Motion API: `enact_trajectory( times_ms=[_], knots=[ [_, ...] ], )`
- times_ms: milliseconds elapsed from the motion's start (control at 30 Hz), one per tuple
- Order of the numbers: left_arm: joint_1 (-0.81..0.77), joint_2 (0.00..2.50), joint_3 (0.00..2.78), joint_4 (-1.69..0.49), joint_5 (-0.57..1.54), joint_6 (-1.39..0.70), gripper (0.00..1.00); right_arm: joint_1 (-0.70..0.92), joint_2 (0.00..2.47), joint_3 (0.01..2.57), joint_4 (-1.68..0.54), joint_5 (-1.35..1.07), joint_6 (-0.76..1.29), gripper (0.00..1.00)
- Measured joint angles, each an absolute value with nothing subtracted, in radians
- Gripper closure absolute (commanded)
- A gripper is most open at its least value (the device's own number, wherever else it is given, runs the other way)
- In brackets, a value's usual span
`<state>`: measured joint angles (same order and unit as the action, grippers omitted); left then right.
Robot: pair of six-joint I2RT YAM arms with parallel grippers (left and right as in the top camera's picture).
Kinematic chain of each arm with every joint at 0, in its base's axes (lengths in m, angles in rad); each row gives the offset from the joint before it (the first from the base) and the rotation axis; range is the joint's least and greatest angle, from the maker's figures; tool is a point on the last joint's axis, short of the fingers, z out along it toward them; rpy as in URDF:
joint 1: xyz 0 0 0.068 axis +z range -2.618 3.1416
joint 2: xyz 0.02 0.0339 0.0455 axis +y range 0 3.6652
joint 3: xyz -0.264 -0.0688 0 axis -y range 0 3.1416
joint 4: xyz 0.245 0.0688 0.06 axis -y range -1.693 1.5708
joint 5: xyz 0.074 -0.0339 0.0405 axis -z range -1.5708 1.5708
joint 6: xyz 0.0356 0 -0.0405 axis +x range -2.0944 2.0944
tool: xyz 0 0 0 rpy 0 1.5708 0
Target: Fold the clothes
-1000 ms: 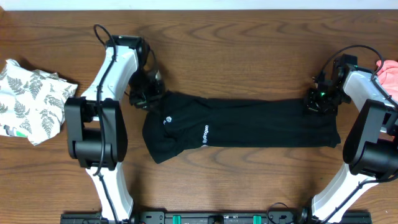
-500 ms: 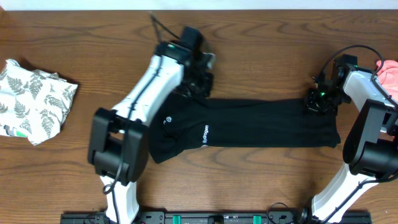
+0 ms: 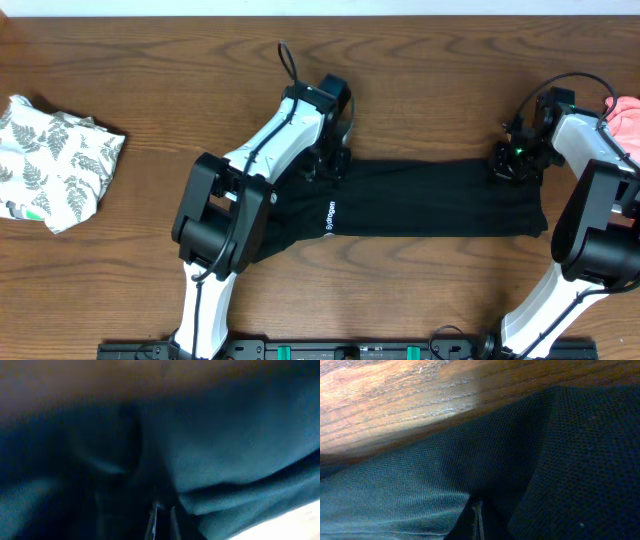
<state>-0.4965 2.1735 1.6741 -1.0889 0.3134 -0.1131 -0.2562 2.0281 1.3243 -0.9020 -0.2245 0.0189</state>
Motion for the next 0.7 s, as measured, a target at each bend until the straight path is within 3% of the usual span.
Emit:
enact_trajectory(
  times_ms=[267,700],
  knots=[
    [-0.497,2.173,1.673,-1.232,0.313,-0.134,0.87,-0.256,2.028,1.324,-0.901,-0.225,0.019,0.98],
    [-0.497,2.155,1.542,-1.054,0.270,-0.135,0.87,-0.256,2.028,1.324,-0.903,-0.224,0.019,0.98]
  ],
)
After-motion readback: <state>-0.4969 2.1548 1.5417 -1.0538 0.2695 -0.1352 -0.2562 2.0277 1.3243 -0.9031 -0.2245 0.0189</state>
